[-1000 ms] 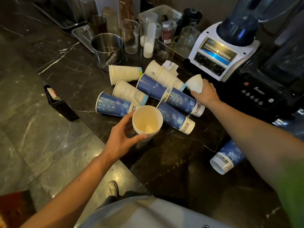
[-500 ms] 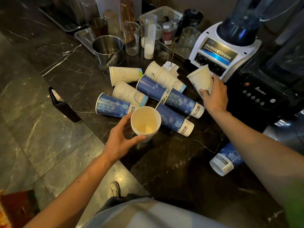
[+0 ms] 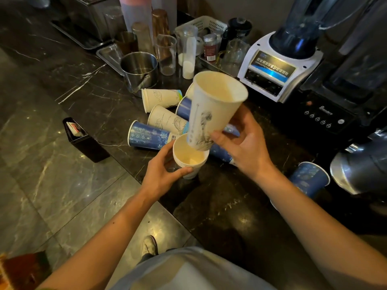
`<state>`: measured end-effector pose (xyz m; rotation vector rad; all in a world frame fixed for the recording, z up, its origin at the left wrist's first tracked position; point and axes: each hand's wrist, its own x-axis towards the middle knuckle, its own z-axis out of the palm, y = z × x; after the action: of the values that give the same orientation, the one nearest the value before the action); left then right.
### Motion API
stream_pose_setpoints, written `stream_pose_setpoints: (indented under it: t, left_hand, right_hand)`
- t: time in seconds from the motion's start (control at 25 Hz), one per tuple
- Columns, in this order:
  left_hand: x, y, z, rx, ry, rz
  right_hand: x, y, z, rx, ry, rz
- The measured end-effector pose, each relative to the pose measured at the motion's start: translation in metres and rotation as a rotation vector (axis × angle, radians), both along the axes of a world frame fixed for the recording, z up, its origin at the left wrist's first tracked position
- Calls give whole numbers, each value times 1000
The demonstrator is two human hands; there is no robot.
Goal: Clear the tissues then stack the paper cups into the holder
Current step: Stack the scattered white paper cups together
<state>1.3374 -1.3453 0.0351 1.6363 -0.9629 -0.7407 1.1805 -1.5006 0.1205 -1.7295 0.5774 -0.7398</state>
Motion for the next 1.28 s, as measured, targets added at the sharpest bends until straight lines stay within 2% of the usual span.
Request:
stream_pose_setpoints:
  t: [0.2, 0.36, 0.56, 0.68, 0.76, 0.84, 0.96, 1.08, 1.28]
  left_hand:
    - [3, 5, 9, -6, -12, -15]
    - [5, 15, 15, -52, -11, 8]
    - [24, 30, 24, -71, -5, 68]
    - [44, 44, 22, -79, -7, 109]
    - [63, 58, 21, -80, -12, 122]
    - [82, 72, 19, -75, -18, 125]
    - [100, 83, 17, -75, -1, 103]
    - [115, 90, 16, -60, -2, 77]
    - [151, 99, 15, -47, 25, 37]
  right_hand:
    - [4, 19, -16, -33, 170, 156]
    - [10, 27, -15, -16, 138, 133]
    - [28, 36, -18, -102, 191, 222]
    - [38, 38, -18, -1, 146, 277]
    - [55, 36, -18, 50, 117, 251]
    - [82, 29, -22, 18, 136, 122]
    - [127, 7, -31, -130, 389, -29]
    - [175, -11, -43, -289, 707, 25]
    - [231, -16, -56, -384, 945, 135]
